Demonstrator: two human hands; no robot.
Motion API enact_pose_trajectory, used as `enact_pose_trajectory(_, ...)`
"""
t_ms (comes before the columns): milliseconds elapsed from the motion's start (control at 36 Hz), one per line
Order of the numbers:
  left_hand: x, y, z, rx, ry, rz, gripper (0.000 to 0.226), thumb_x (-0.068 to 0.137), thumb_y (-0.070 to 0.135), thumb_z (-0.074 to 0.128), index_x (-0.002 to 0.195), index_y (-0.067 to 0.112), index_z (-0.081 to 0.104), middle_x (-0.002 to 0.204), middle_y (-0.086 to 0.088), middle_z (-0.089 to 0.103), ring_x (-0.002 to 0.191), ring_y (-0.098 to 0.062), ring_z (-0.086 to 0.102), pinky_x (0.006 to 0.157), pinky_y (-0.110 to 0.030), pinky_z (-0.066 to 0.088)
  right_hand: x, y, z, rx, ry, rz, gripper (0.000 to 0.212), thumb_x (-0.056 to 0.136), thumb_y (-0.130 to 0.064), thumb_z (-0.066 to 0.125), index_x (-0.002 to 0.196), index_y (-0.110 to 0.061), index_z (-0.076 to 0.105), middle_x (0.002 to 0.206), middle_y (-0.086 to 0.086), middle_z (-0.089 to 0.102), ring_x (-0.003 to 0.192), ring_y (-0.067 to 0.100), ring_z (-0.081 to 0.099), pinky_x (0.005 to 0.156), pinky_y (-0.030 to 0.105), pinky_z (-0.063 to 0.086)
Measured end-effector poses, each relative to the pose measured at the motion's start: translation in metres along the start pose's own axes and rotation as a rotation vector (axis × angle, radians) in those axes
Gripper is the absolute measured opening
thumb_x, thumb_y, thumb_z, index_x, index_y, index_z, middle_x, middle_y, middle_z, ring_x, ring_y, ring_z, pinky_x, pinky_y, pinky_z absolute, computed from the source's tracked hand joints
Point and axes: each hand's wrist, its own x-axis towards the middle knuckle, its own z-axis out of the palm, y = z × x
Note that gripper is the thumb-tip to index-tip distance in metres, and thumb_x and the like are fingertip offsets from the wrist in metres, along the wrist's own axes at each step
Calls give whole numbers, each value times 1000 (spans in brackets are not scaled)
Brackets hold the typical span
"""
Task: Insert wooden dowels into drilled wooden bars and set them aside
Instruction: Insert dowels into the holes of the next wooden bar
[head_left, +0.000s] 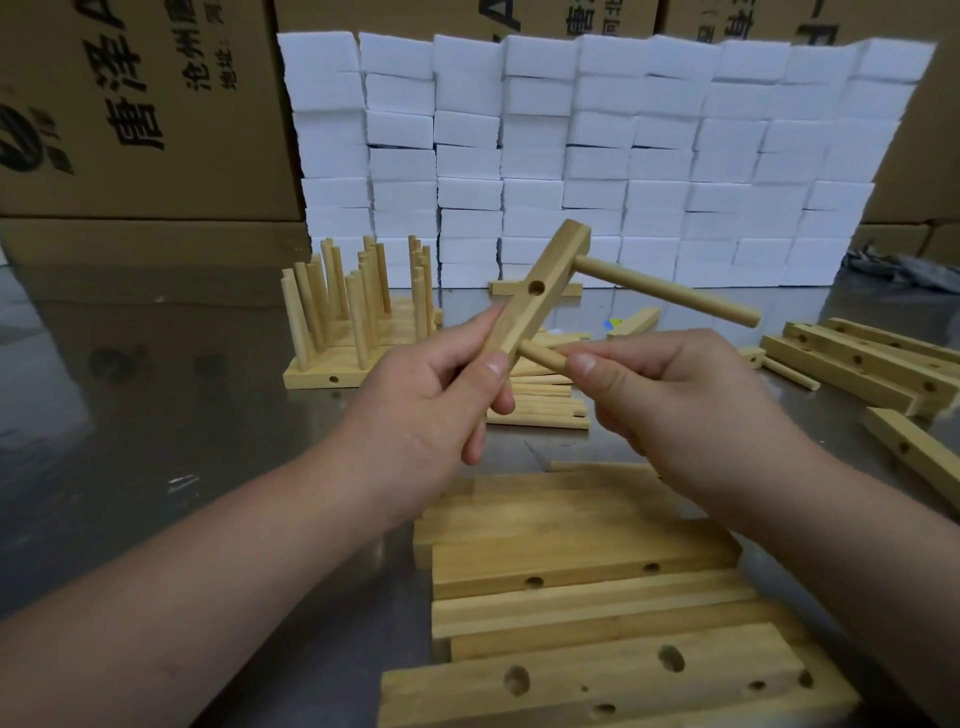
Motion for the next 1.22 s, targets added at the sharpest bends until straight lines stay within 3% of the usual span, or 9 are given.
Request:
enact_pose_trajectory(222,-2,-3,0,33,6,8,40,94,17,43,116,51,44,65,14,54,48,-2,45,51,-15,43,0,5,2,126,-40,129,17,90,-24,56,86,-22,72,41,-15,45,38,-3,42,40,7,32)
enact_pose_trajectory(444,-1,-4,0,23,0,4,41,95,15,42,122,46,43,65,14,53,49,-1,45,51,-16,42,-2,4,4,399,-87,291,31,90,-21,54,67,-22,75,43,-7,30,38,6,23,36,17,23)
enact_pose_trajectory(556,0,-4,-1,29,-3,-1,41,94,16,42,120,48,44,66,14,53,49,-2,45,52,-16,42,0,3,3,390,-112,304,25,90,-22,53,78,-8,71,44,-5,30,39,7,22,36,17,22)
enact_pose_trajectory(639,1,-3,0,12,28,6,39,95,16,41,115,50,45,67,15,55,48,-2,45,53,-15,42,4,1,2,331,-102,264,28,91,-20,53,73,-12,72,44,-5,30,40,8,21,37,17,21)
enact_pose_trajectory(695,3,-2,0,-4,45,-4,38,95,17,41,111,51,46,68,14,57,48,-2,46,54,-12,42,7,0,2,251,-81,233,35,92,-21,53,62,-20,72,43,-4,33,40,9,23,37,17,23)
enact_pose_trajectory(806,5,-4,0,-46,78,-50,36,95,17,42,115,46,49,67,15,59,49,-3,48,53,-10,41,9,-1,1,142,-57,214,23,91,-31,52,82,-19,69,48,-2,55,38,9,36,38,18,32)
enact_pose_trajectory(972,6,-13,-3,-124,221,-184,33,96,20,41,123,33,55,73,6,63,46,-3,48,48,-12,43,15,8,-9,288,45,287,44,93,-49,37,91,-16,67,63,8,69,39,14,49,39,22,41)
enact_pose_trajectory(1111,12,-25,-12,-299,361,-341,28,98,20,39,120,22,58,70,0,67,43,-9,47,41,-19,42,20,31,-23,-140,160,257,27,94,-31,44,83,-29,69,78,-9,70,63,1,57,65,23,43)
enact_pose_trajectory(1222,14,-30,-11,-312,378,-420,25,99,23,38,110,19,60,70,0,70,41,-9,49,41,-21,41,21,47,-22,-404,-168,314,23,96,-30,46,106,-38,65,109,-21,56,95,-5,47,79,13,32)
